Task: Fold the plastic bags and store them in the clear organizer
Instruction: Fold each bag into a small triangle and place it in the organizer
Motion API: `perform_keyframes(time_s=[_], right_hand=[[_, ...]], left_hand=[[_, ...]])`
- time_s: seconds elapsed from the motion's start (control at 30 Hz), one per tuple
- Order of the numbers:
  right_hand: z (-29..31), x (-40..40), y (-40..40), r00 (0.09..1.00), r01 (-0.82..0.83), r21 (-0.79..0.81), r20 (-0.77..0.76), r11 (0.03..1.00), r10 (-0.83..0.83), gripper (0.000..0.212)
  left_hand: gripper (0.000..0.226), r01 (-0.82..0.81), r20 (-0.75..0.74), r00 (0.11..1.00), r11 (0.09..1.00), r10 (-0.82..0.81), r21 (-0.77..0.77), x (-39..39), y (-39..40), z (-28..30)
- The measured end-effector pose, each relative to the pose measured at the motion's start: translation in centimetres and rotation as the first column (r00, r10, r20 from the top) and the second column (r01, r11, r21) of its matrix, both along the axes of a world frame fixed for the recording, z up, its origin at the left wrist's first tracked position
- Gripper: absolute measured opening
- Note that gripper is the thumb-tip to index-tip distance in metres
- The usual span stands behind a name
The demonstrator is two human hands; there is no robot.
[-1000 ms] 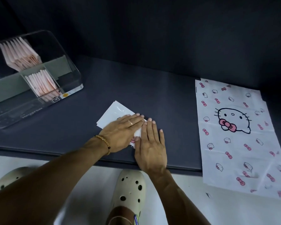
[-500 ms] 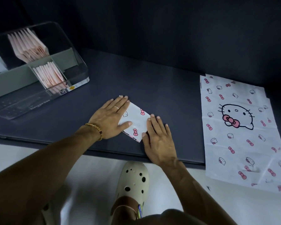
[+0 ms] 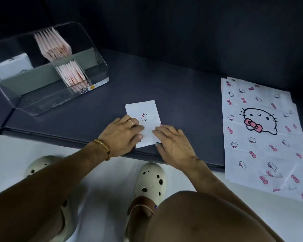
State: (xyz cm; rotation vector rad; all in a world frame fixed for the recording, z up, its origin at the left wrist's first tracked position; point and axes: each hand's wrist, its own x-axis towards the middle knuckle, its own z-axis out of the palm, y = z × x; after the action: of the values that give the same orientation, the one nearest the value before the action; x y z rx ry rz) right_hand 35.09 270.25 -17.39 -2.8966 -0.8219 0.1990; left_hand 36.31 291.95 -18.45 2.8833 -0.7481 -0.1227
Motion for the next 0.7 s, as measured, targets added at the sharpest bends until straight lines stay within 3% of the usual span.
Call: perform_keyframes(time_s=[0.1,0.27,0.37,0.53,0.6,0.7], right_hand=[[0.0,0.3,0.7,0.999,0.024,0.004,0.049,1.0,-0.024,0.029],[0.8,0.8,0.6,0.998,0.038,0.06,-0.059,0.998,-0.034,0.051],[1.1,1.2,0.1,1.0,-0.004,-0.015,-0.026,1.0,0.004,0.051],[1.2,2.1,1.1,0.998,0.037,0.033,0.049,0.999,-0.039,0.026],[1.5,2.2,1.6,0.994,0.108,0.095,-0.022,0.99,-0.106,0.025],[1.8,2.3,1.8,0.952,0.266,0.207,-0.209,0.942,-0.223,0.03]], left_hand=[[0.07,-0.018,-0.048,0.999,0.998,0.021,0.054,-0.7,0.1,-0.4],[0.038,0.003,0.116,0.993,0.997,0.006,-0.077,-0.7,-0.3,-0.1],[0.042,0.032,0.164,0.986,0.992,-0.011,-0.125,-0.3,0.0,0.0],[0.06,-0.037,0.013,0.999,0.997,0.038,-0.063,0.2,0.4,0.0],[0.047,-0.115,-0.013,0.993,0.984,0.114,-0.133,0.3,0.3,-0.2],[0.036,-0.327,-0.152,0.944,0.888,0.293,-0.324,0.6,0.5,-0.2]])
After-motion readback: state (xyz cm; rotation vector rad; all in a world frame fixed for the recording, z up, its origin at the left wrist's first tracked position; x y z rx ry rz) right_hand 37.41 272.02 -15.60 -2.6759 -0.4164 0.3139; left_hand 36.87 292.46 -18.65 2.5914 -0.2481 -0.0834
